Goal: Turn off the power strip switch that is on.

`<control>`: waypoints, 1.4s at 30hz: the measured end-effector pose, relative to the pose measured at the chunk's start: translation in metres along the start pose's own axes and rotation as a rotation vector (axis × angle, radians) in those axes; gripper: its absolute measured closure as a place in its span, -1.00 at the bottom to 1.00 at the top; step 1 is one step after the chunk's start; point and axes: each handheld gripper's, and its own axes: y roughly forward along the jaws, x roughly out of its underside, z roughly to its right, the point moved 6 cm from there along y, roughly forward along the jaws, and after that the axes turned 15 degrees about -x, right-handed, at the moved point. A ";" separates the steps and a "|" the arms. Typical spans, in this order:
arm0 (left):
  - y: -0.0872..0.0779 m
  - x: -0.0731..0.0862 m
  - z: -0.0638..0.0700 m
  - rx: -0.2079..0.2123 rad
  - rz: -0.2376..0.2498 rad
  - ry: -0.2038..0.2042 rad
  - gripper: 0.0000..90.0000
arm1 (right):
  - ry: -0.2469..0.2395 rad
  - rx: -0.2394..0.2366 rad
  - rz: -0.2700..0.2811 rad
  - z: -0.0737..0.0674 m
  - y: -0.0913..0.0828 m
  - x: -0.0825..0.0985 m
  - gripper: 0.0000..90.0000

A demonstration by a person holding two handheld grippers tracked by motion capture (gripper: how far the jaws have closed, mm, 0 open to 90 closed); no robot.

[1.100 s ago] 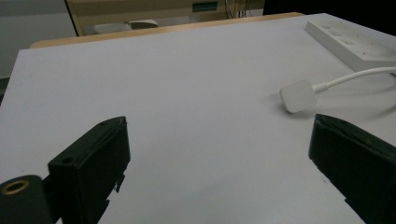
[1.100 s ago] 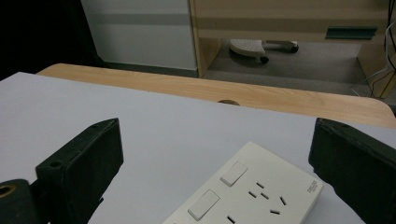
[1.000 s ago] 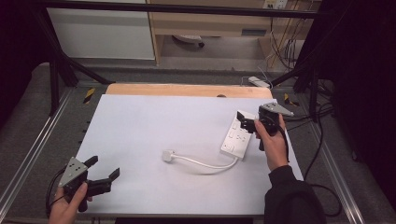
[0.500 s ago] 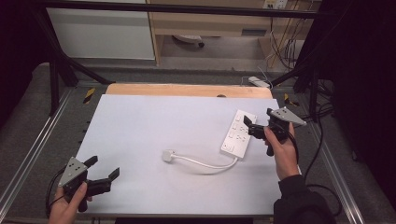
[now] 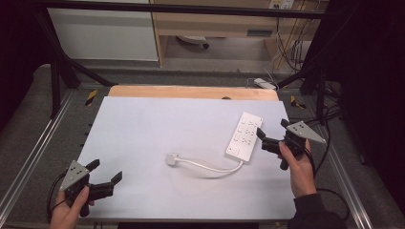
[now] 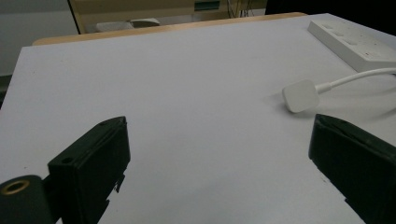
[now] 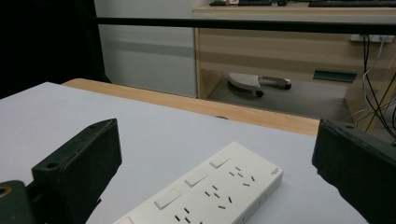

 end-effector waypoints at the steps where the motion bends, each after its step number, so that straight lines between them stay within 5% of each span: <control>1: 0.000 0.000 0.000 0.000 0.000 0.000 -0.88 | -0.004 0.000 0.000 0.000 -0.002 0.001 -0.96; 25: 0.000 0.000 0.000 -0.002 -0.002 0.002 -0.88 | -0.006 -0.004 -0.015 -0.011 -0.038 0.051 -0.97; 42: 0.000 0.000 0.000 -0.005 0.001 0.004 -0.88 | 0.024 -0.079 -0.110 -0.029 -0.029 0.091 -0.97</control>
